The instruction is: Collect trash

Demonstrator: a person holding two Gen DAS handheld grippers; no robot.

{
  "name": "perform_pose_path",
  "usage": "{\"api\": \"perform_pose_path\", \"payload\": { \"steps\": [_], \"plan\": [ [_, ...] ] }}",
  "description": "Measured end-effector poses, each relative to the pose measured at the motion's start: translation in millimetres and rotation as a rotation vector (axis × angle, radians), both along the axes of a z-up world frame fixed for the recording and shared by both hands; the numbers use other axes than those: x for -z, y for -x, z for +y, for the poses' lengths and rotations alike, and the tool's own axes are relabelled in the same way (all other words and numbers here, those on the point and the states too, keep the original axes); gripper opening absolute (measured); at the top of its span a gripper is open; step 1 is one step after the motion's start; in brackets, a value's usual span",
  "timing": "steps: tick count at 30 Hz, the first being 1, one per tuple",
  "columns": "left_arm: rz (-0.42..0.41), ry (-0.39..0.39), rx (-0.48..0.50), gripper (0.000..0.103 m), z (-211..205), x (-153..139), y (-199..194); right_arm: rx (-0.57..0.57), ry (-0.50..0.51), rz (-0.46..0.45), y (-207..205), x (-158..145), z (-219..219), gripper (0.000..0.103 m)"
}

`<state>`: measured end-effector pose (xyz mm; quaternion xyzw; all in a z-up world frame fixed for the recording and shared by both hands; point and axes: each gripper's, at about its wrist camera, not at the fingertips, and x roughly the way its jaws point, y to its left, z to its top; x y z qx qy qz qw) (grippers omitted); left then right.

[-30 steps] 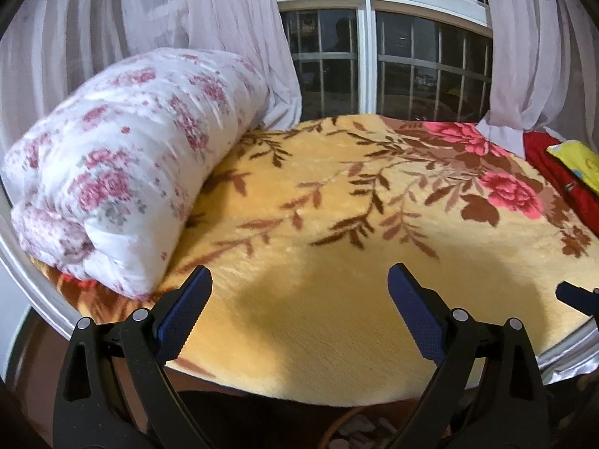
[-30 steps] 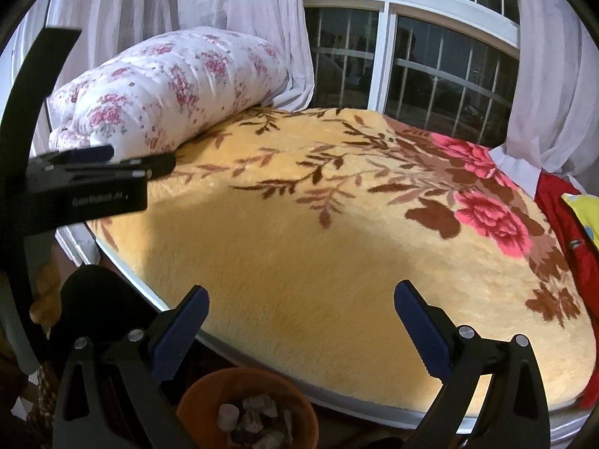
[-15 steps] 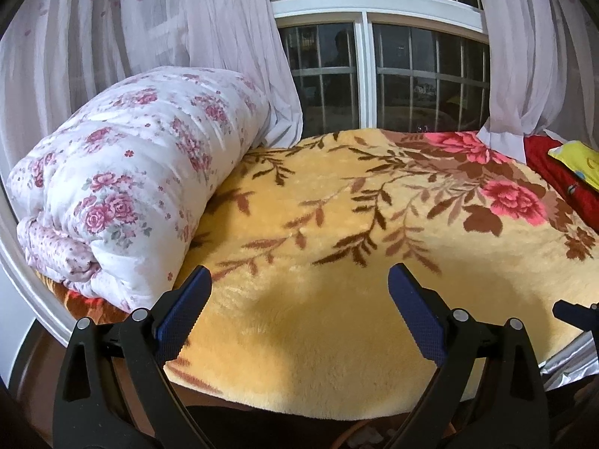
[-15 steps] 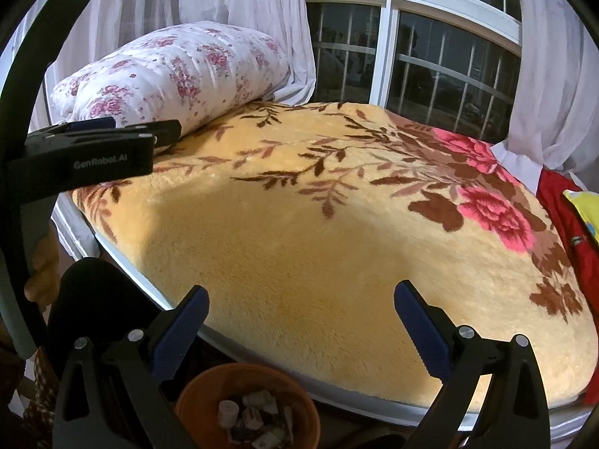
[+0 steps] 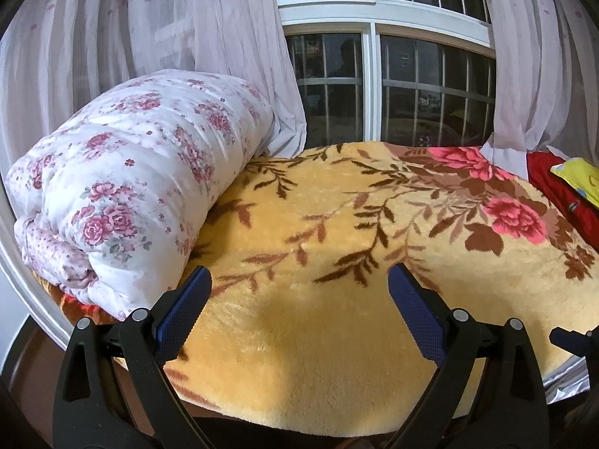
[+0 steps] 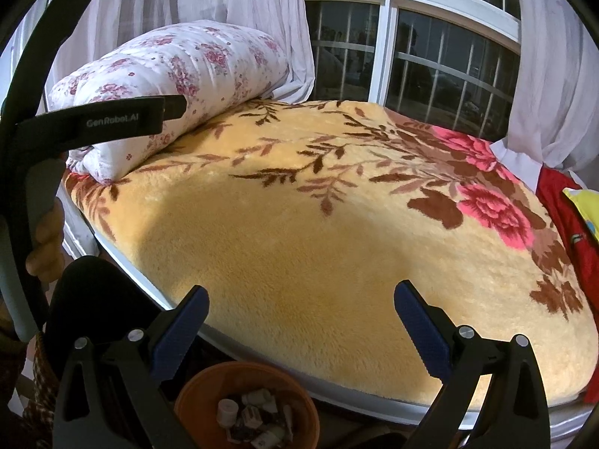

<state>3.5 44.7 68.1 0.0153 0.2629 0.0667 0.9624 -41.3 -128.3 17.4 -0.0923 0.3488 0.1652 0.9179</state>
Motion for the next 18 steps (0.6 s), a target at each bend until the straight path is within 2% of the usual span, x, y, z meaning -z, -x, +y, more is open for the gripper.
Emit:
{"api": "perform_pose_path", "payload": {
  "steps": [18],
  "plan": [
    [0.007,-0.002,0.012,0.093,-3.6,0.9,-7.0,0.020,-0.010,-0.006,-3.4,-3.8,-7.8,0.098]
  ]
}}
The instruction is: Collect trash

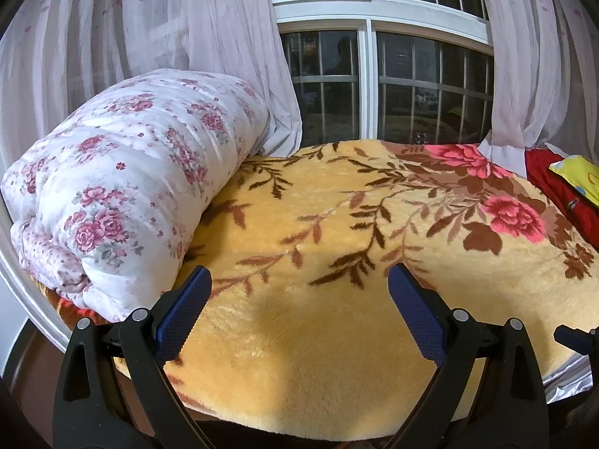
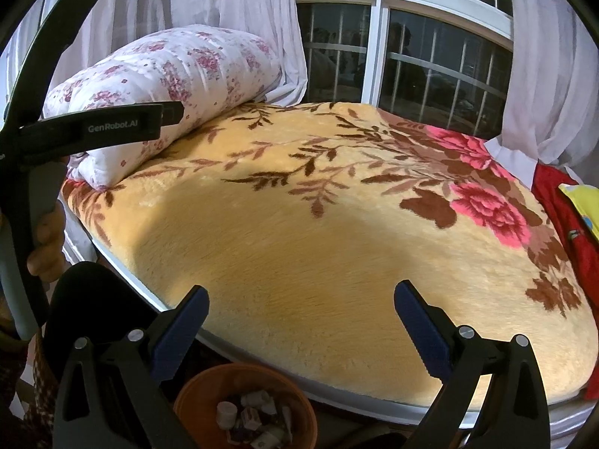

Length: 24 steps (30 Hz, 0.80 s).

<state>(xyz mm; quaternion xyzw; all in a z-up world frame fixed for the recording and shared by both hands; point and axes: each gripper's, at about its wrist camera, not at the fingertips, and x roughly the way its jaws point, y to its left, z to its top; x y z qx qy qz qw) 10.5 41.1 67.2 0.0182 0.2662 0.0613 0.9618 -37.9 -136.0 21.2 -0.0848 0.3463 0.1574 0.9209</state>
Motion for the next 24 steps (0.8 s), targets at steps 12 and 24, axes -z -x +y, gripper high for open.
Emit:
{"api": "perform_pose_path", "payload": {
  "steps": [12,24],
  "plan": [
    [0.009,0.013,0.013,0.093,-1,1,-8,0.008,-0.001,0.021,-4,8,-1,0.098],
    [0.007,0.026,0.001,0.093,3,6,-17,0.030,-0.021,0.043,-10,17,-9,0.098]
  ]
}}
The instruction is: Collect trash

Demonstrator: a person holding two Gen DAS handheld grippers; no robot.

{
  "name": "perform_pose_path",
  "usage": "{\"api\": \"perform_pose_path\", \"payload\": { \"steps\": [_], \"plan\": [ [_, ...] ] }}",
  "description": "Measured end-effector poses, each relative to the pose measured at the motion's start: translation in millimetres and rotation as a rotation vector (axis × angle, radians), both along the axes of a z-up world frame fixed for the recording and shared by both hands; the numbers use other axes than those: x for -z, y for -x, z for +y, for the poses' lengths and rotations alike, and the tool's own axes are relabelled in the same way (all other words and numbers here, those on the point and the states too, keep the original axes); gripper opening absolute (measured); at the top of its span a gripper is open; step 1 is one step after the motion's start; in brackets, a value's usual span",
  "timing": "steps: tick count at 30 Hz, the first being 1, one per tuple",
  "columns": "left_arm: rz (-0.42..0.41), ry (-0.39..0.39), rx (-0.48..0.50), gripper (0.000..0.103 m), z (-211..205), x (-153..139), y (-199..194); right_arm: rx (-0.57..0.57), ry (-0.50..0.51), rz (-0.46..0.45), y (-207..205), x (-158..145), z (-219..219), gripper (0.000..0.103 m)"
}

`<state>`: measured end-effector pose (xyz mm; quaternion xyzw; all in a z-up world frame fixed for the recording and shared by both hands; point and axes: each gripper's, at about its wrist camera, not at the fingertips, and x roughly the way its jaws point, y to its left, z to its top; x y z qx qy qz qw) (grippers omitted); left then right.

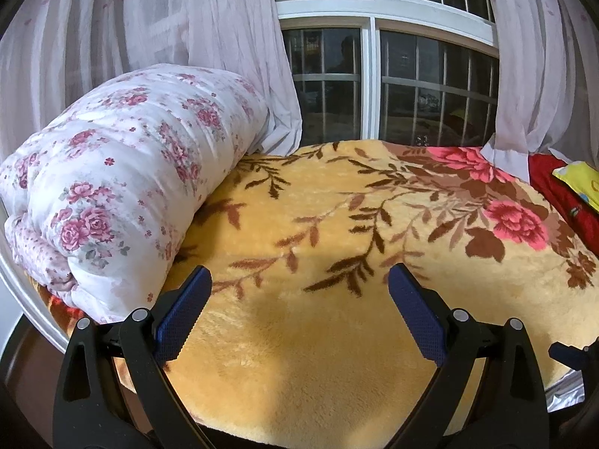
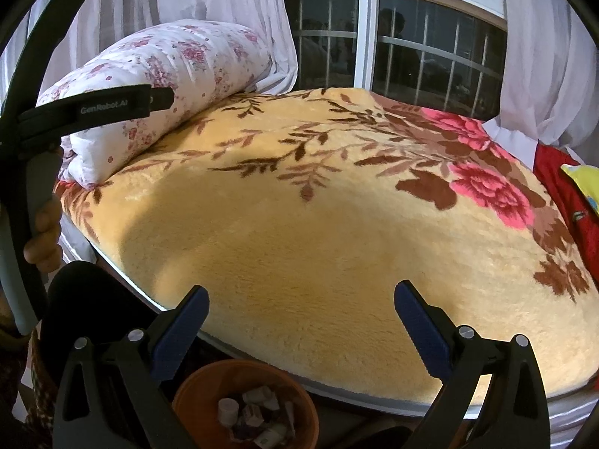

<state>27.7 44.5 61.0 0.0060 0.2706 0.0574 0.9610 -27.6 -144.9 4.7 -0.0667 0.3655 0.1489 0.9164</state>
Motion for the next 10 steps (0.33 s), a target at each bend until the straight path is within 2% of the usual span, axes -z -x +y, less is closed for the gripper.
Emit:
{"api": "perform_pose_path", "payload": {
  "steps": [10],
  "plan": [
    [0.017,0.000,0.003,0.093,-3.0,3.8,-4.3,0.026,-0.011,-0.010,-3.2,-2.6,-8.0,0.098]
  ]
}}
